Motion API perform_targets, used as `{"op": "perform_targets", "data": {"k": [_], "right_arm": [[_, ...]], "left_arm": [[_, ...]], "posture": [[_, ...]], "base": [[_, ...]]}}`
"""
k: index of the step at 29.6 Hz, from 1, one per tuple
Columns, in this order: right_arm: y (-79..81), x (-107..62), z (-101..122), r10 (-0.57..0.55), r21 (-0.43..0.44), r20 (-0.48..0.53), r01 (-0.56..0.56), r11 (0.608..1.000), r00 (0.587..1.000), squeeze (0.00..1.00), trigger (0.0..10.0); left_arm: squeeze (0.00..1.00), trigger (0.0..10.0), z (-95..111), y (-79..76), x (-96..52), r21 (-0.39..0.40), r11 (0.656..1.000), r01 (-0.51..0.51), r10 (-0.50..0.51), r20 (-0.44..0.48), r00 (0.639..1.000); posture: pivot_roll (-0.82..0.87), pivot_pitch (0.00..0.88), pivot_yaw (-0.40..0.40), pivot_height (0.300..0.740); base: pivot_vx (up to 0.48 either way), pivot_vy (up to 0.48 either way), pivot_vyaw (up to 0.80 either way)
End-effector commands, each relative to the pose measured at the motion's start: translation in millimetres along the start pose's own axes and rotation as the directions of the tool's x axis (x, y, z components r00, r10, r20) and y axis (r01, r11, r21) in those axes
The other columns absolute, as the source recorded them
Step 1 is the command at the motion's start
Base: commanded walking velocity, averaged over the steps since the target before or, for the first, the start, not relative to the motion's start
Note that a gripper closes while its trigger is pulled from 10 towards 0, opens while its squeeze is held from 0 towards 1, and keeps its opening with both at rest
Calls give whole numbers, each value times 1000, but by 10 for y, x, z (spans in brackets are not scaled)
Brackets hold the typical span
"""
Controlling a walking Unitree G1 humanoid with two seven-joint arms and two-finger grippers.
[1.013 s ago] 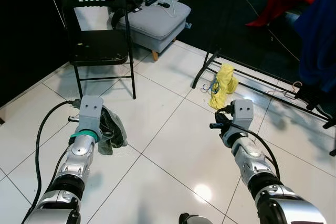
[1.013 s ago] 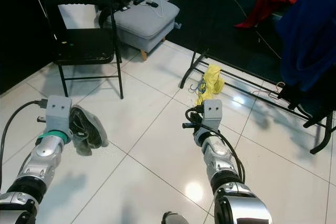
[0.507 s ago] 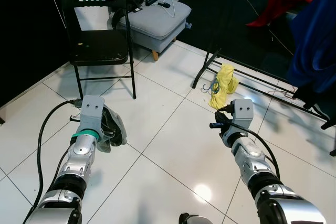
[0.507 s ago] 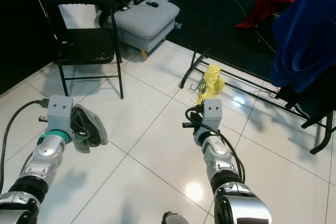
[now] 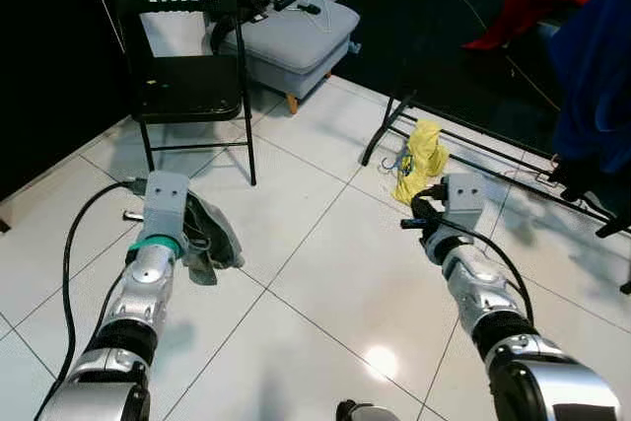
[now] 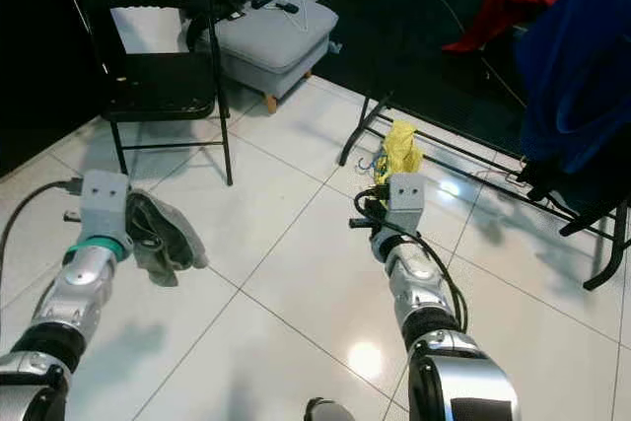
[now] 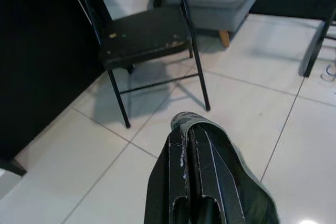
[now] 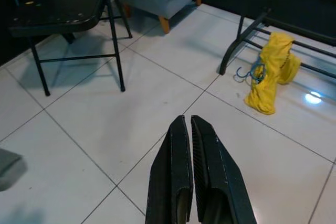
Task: Hang hanger
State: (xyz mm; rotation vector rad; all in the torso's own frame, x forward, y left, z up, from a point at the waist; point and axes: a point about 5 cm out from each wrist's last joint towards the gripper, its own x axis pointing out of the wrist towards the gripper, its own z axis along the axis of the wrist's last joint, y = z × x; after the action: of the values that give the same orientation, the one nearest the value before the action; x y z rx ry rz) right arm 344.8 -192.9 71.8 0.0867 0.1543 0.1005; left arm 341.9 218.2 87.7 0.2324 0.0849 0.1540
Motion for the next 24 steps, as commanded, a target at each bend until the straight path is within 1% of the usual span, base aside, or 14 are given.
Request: {"op": "perform_targets", "data": {"k": [1, 2, 3, 4, 7, 9, 10, 13, 15, 17, 19, 21, 23, 24], "right_arm": [[-59, -45, -74, -28, 18, -21, 28, 999, 999, 0, 10000], [-51, -45, -82, -26, 17, -25, 26, 1000, 999, 0, 10000], [-51, -45, -82, -26, 17, -25, 26, 1000, 999, 0, 10000], [-20, -34, -78, -12, 9, -25, 12, 1000, 1000, 0, 10000], [12, -11, -50, 3, 2, -21, -3, 1000, 1000, 0, 10000], [-13, 5, -9, -3, 3, -14, 3, 1000, 1000, 0, 10000], [-53, 9, 29, 2, -12, -9, -2, 1000, 1000, 0, 10000], [-58, 5, 27, 2, -12, -10, -2, 1000, 1000, 0, 10000], [-64, 4, 28, 4, -15, -11, -4, 1000, 1000, 0, 10000], [-64, 4, 28, 4, -15, -11, -4, 1000, 1000, 0, 10000], [-65, 4, 29, 5, -17, -11, -5, 1000, 1000, 0, 10000], [-58, 14, 41, 8, -19, -12, -9, 1000, 1000, 0, 10000], [-58, 14, 41, 8, -19, -12, -9, 1000, 1000, 0, 10000], [-46, 25, 58, 15, -21, -9, -15, 1000, 1000, 0, 10000]], "left_arm": [[0, 10000, 131, 54, 61, -18, 1000, -12, 13, 40, 999], [0, 10000, 203, 85, 88, -30, 999, -20, 21, 64, 998], [0, 10000, 203, 85, 88, -30, 999, -20, 21, 64, 998], [0, 10000, 267, 117, 110, -45, 999, -29, 33, 83, 996], [0, 10000, 326, 139, 126, -59, 998, -36, 42, 102, 994], [0, 10000, 352, 150, 123, -63, 997, -41, 49, 119, 992], [0, 10000, 386, 238, 88, -100, 993, -62, 77, 148, 986], [0, 10000, 393, 253, 84, -103, 992, -69, 85, 152, 985], [0, 10000, 443, 299, 82, -111, 991, -81, 99, 169, 981], [0, 10000, 443, 299, 82, -111, 991, -81, 99, 169, 981], [0, 10000, 481, 328, 80, -116, 989, -87, 108, 184, 977], [0, 10000, 578, 396, 72, -130, 987, -100, 126, 217, 968], [0, 10000, 578, 396, 72, -130, 987, -100, 126, 217, 968], [0, 10000, 641, 437, 66, -137, 985, -107, 138, 238, 962]], "posture": [[8, 0, 42, 740], [11, 0, 36, 740], [11, 0, 36, 740], [4, 0, 36, 740], [11, 0, 30, 740], [16, 0, 24, 740], [18, 0, -10, 740], [21, 0, -13, 740], [32, 0, -21, 740], [32, 0, -21, 740], [36, 0, -22, 740], [37, 0, -25, 740], [37, 0, -25, 740], [45, 0, -27, 740]], "base": [[0, 0, 0], [0, 0, 0], [0, 0, 0], [0, 0, 0], [0, 0, 0], [0, 0, 0], [0, 0, 0], [0, 0, 0], [0, 0, 0], [0, 0, 0], [0, 0, 0], [0, 0, 0], [0, 0, 0], [0, 0, 0]]}}
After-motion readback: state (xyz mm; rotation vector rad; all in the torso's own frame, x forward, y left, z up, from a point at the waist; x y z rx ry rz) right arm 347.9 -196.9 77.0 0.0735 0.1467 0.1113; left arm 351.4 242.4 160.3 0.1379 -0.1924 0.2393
